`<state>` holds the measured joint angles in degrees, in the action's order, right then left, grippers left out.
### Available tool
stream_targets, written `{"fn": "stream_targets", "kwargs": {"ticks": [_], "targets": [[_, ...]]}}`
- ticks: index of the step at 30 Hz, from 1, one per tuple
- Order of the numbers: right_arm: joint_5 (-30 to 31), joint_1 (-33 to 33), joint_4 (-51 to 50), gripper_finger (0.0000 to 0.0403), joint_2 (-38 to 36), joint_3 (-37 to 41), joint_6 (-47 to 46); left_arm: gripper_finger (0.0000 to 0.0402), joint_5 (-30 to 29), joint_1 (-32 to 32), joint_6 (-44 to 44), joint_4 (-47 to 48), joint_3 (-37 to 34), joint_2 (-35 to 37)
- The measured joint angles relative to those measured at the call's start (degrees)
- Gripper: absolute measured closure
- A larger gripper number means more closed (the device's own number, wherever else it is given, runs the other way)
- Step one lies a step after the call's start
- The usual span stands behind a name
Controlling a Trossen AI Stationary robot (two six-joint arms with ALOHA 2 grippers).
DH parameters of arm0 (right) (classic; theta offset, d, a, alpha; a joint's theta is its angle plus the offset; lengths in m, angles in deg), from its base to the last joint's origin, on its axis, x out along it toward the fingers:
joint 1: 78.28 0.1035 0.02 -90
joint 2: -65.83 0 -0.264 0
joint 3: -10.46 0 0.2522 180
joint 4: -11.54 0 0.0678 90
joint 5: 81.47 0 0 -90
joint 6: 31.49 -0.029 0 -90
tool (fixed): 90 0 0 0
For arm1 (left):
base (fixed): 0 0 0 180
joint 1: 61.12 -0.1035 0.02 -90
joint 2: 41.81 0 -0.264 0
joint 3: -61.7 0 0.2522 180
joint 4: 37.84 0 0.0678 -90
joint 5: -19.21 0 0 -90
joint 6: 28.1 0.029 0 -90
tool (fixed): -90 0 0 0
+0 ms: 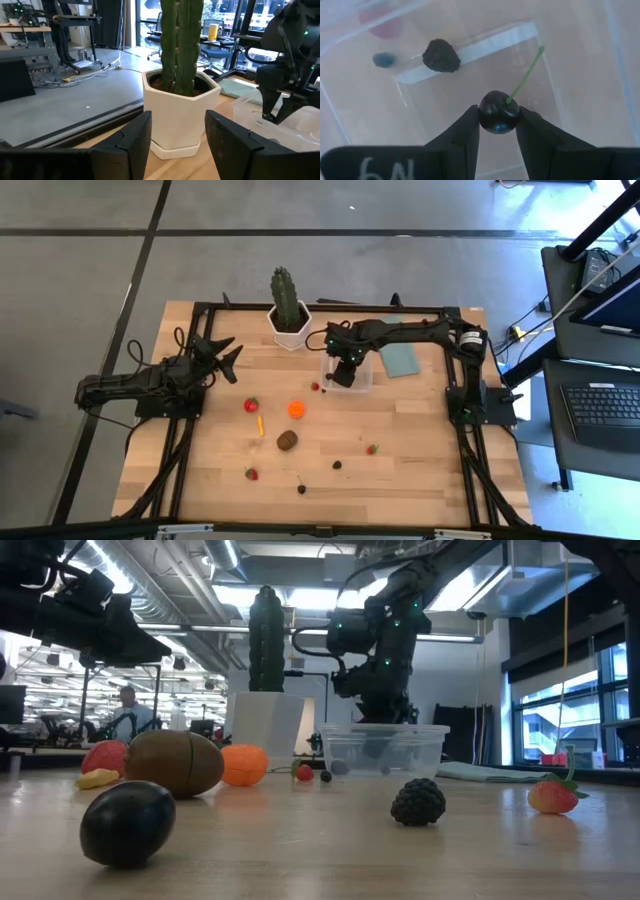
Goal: Pick and placing Produce into tupperware
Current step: Put the top cherry into the transparent bin, then put the right strawberry into the transparent bin
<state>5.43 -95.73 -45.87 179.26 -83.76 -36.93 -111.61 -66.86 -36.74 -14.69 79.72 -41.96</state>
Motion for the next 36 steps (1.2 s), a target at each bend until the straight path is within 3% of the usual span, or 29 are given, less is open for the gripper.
{"fn": "stream_targets", "kwargs": {"ticks": [9, 22, 28, 36], "targets": [[0.0, 0.0, 0.1, 0.0271, 0.0, 0.0, -0.1, 0.0225, 0.0, 0.0, 0.0, 0.0, 0.0, 0.0], [0.0, 0.0, -2.9, 0.0115, -0.9, -2.0, -0.7, 0.0225, 0.0, 0.0, 0.0, 0.0, 0.0, 0.0], [0.1, 2.1, -3.3, 0.0101, -11.2, -3.8, 0.0, 0.0225, 0.0, 0.0, 0.0, 0.0, 0.0, 0.0], [0.8, 9.0, -1.5, 0.0100, -29.0, 4.0, -2.0, 0.0225, 0.0, 0.0, 0.1, 0.0, 0.0, 0.0]]}}
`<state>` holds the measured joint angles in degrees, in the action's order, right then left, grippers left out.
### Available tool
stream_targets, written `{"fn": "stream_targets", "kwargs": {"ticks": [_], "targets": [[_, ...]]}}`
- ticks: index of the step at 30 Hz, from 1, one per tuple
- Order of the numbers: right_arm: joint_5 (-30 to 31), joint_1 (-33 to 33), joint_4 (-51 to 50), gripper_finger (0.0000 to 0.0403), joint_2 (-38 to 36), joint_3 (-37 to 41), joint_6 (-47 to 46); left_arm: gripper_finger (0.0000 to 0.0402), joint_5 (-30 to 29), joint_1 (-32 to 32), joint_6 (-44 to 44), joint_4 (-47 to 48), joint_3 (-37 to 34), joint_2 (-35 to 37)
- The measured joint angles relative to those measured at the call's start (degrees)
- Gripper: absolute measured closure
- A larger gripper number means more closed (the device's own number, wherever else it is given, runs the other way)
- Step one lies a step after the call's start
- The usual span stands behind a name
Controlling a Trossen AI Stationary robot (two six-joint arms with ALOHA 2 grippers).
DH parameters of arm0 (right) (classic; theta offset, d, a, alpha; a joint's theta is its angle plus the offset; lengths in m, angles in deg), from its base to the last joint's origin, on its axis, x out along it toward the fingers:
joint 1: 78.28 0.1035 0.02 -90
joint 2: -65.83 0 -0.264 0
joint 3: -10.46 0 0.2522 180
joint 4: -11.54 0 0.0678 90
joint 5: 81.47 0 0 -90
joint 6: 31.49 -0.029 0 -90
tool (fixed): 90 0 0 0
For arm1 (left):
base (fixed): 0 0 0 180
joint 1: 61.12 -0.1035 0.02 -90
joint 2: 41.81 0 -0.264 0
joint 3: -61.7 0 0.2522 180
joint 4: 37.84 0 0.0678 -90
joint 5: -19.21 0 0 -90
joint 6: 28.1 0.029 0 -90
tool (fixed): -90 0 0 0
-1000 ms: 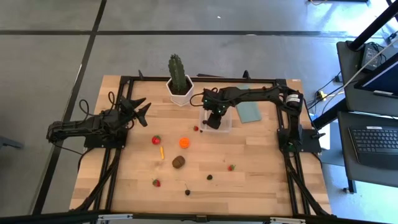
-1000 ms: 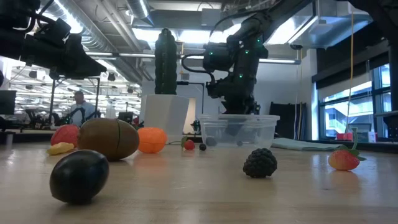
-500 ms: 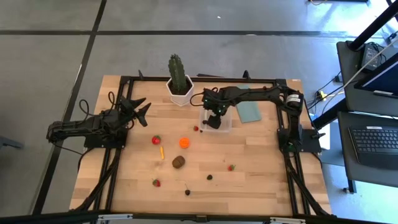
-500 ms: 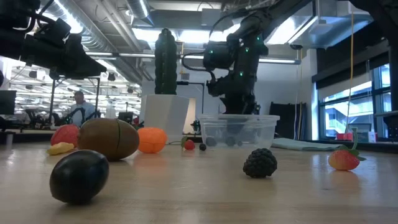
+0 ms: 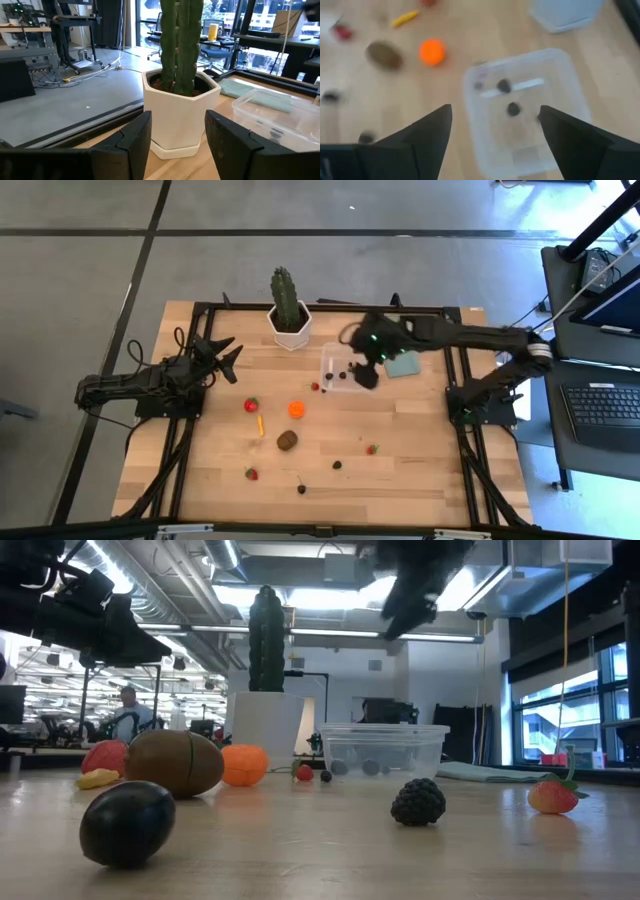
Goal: Pick and placing Produce into tupperware
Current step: Put the right strawberry into the transparent bin
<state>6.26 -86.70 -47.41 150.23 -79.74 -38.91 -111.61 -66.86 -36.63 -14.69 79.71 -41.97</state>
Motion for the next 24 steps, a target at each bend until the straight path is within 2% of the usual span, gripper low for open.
{"fn": "stream_targets", "kwargs": {"ticks": [6, 11, 20, 24], "targets": [[-2.8, 8.3, -2.6, 0.0100, -5.8, 9.0, 1.6, 0.0225, 0.0, 0.0, 0.0, 0.0, 0.0, 0.0], [-4.4, 17.0, -1.9, 0.0103, -5.4, 16.8, -2.8, 0.0225, 0.0, 0.0, 0.1, 0.0, 0.0, 0.0], [-5.0, 28.7, 16.3, 0.0140, -1.1, 25.2, -3.0, 0.0225, 0.0, 0.0, 0.0, 0.0, 0.0, 0.0], [-4.7, 30.3, 17.8, 0.0159, 2.3, 25.5, -3.0, 0.0225, 0.0, 0.0, 0.1, 0.0, 0.0, 0.0]]}}
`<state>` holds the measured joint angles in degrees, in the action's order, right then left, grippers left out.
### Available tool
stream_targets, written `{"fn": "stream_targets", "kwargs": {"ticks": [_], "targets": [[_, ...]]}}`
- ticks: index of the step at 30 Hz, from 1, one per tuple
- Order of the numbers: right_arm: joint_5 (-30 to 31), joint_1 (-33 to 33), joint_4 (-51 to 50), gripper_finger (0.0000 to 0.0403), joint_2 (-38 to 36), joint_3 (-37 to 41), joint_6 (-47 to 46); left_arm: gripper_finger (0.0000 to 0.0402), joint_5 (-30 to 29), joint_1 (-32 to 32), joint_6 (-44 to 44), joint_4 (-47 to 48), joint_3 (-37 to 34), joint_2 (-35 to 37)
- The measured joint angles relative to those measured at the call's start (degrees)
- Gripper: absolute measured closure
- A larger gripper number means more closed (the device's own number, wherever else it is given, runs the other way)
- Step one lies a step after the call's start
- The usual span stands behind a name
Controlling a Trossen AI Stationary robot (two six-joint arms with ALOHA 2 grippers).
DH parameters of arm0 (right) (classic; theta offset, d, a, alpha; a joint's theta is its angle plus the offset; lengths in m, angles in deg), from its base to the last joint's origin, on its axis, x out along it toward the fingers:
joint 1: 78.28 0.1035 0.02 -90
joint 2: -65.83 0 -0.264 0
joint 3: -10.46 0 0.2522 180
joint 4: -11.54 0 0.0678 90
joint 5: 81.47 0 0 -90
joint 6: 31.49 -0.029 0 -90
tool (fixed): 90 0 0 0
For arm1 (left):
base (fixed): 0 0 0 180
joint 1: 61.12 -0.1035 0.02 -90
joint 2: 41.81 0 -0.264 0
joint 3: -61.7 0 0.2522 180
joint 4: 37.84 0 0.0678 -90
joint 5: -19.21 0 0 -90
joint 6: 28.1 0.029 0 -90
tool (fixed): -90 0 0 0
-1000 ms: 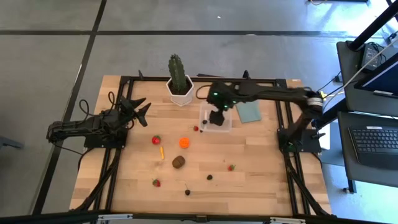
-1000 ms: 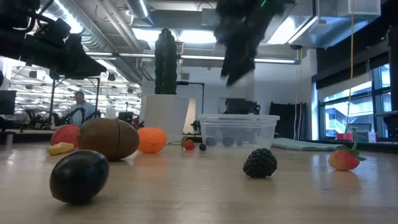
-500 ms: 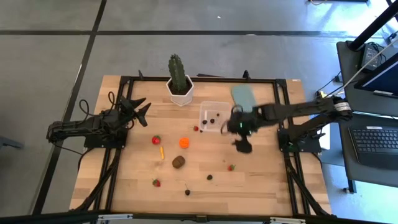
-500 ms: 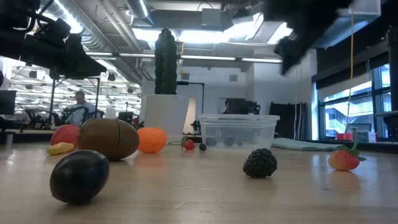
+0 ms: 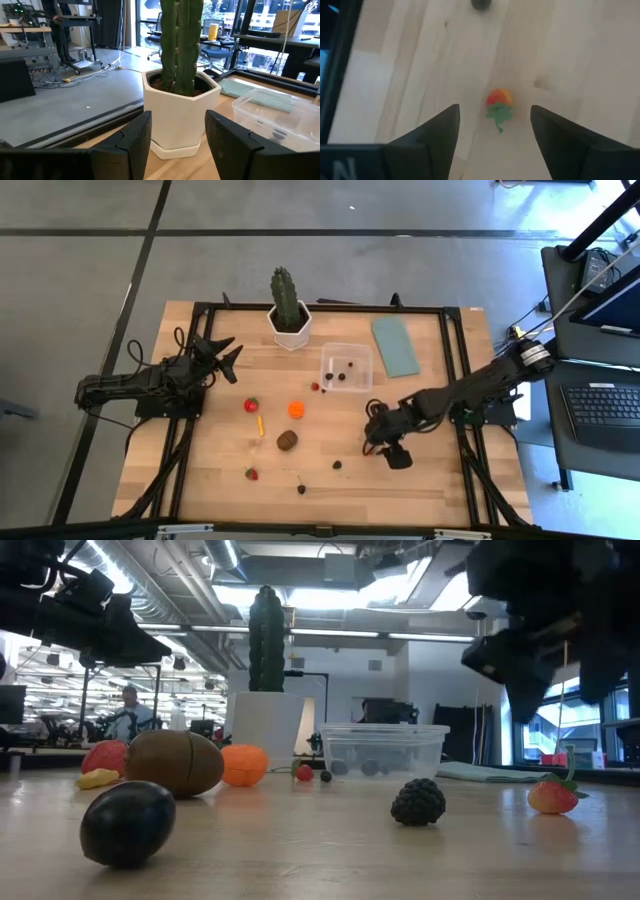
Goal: Pick and placing Produce into tupperware
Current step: Put the right strawberry into the transparent bin
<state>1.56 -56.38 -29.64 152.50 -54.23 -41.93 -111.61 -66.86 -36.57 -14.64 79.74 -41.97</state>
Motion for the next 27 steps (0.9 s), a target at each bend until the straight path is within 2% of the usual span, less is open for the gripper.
{"fn": "stream_targets", "kwargs": {"ticks": [9, 15, 27], "targets": [[2.9, 0.2, 1.5, 0.0183, 3.0, 0.0, 0.2, 0.0225, 0.0, 0.0, 0.0, 0.0, 0.0, 0.0], [2.5, 0.4, -2.7, 0.0185, 3.0, 0.0, -1.3, 0.0225, 0.0, 0.0, 0.0, 0.0, 0.0, 0.0], [1.3, 0.5, -1.6, 0.0185, 5.2, 0.0, -1.0, 0.0225, 0.0, 0.0, 0.0, 0.0, 0.0, 0.0]]}}
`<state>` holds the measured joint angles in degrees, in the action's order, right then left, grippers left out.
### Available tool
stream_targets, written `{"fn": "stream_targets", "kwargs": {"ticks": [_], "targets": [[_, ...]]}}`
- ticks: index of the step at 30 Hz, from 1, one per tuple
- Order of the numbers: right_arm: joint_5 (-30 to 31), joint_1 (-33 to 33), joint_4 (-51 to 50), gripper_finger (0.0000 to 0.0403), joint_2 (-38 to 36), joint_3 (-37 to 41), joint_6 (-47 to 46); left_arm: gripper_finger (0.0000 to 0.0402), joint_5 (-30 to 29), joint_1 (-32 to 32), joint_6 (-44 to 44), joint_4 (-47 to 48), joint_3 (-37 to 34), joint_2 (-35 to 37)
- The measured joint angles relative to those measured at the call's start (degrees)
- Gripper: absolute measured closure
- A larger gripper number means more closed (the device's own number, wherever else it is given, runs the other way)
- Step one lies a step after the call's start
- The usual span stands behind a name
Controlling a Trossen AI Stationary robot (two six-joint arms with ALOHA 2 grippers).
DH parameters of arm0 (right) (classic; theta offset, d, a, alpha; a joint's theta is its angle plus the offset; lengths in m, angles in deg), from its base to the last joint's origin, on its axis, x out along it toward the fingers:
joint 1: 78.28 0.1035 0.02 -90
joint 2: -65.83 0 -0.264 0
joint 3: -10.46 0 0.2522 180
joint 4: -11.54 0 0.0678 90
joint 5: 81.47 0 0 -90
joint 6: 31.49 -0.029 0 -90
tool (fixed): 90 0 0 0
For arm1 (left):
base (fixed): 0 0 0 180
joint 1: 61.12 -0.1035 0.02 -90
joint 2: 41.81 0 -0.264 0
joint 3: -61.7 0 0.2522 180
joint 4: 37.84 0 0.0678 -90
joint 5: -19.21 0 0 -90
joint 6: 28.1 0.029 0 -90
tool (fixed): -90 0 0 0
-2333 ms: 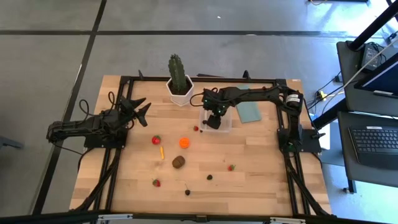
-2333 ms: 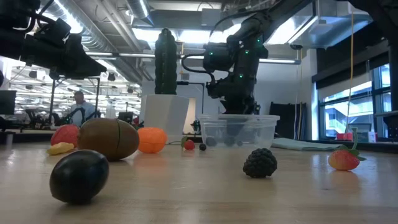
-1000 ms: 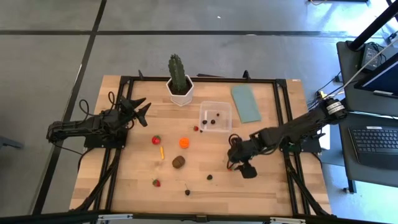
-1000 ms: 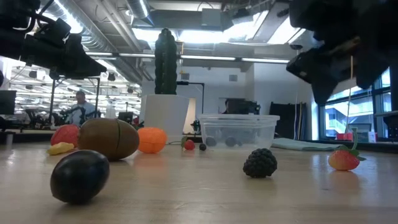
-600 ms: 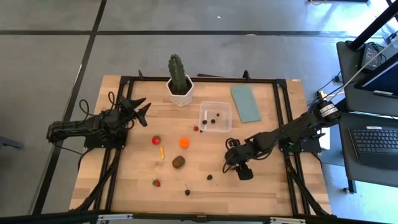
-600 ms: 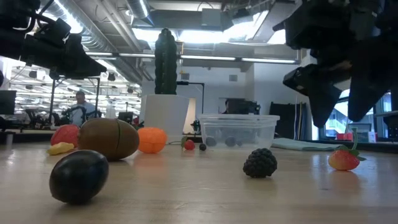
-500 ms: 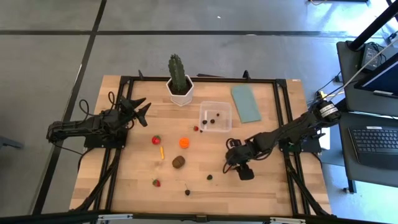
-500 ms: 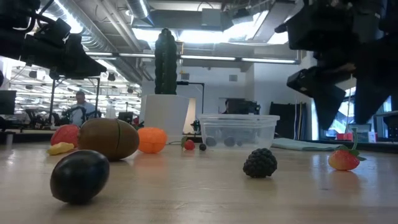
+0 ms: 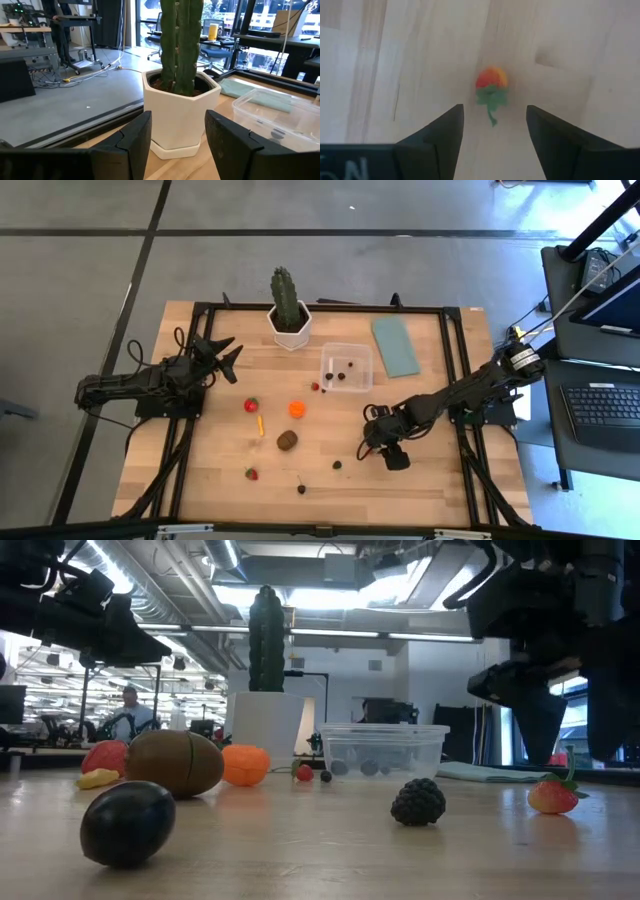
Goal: Pick and placing Produce into tupperware
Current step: Put the right strawberry into the transparent bin
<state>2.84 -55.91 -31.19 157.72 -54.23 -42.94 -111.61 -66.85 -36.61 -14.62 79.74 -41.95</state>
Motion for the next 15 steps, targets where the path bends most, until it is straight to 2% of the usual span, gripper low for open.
{"fn": "stream_targets", "kwargs": {"ticks": [9, 15], "targets": [[-0.1, 0.0, 1.8, 0.0189, 2.2, 0.0, -0.3, 0.0225, 0.0, 0.0, 0.0, 0.0, 0.0, 0.0], [-0.4, 0.0, 1.7, 0.0231, 2.2, 0.0, -0.4, 0.0225, 0.0, 0.0, 0.0, 0.0, 0.0, 0.0]]}}
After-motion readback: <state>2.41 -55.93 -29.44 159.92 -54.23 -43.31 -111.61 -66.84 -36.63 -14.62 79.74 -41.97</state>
